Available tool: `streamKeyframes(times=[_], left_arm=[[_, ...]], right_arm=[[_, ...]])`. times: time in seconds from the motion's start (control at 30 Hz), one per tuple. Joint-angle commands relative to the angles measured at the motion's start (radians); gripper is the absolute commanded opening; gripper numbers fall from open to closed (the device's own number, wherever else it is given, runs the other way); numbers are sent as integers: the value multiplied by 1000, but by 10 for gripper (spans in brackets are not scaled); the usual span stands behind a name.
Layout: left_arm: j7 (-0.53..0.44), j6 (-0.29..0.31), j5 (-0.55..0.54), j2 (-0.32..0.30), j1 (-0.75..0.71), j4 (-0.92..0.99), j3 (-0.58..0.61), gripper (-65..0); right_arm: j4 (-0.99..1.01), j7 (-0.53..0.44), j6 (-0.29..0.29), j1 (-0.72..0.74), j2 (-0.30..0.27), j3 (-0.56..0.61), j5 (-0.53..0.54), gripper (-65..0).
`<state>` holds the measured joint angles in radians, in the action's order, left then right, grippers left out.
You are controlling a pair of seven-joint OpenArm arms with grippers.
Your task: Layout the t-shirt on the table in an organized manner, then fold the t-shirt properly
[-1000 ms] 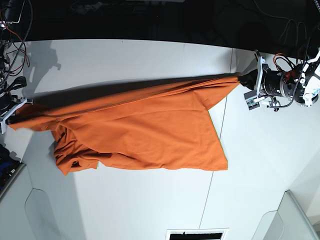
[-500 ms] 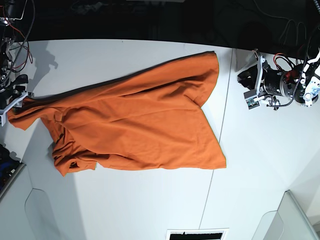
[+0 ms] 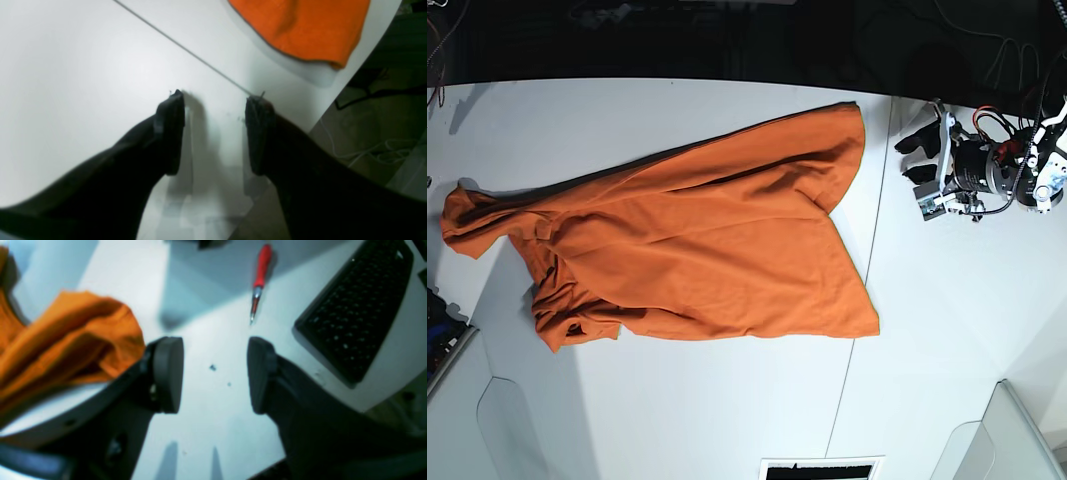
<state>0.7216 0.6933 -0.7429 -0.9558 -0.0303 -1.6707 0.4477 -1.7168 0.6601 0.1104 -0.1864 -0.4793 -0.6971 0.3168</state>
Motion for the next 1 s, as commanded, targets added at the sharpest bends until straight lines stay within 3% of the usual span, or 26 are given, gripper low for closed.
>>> streamKeyframes(times=[0.0, 0.1, 0.23, 0.37, 0.67, 0.8, 0.97], left_arm=[[-5, 5, -9, -23, 14, -10, -11, -330], [3, 5, -26, -22, 14, -14, -30, -330], [48, 5, -119, -23, 14, -55, -106, -330], [91, 5, -203, -23, 14, -68, -189, -330], [46, 5, -202, -19, 14, -66, -346, -330], [-5, 5, -152, 15, 14, -47, -352, -330], [-13, 5, -151, 127, 14, -3, -352, -330]], right_arm=[[-17, -20, 11, 9, -22, -23, 23, -344], [-17, -26, 29, 14, -22, -37, 50, -344], [-17, -38, 29, 14, -22, -37, 64, -344], [-13, -37, 68, 31, -21, -37, 121, -344], [133, -35, 189, 224, -21, -21, 228, -344], [301, -44, 246, 341, -21, 50, 261, -344], [523, -88, 314, 474, -21, 246, 233, -344]])
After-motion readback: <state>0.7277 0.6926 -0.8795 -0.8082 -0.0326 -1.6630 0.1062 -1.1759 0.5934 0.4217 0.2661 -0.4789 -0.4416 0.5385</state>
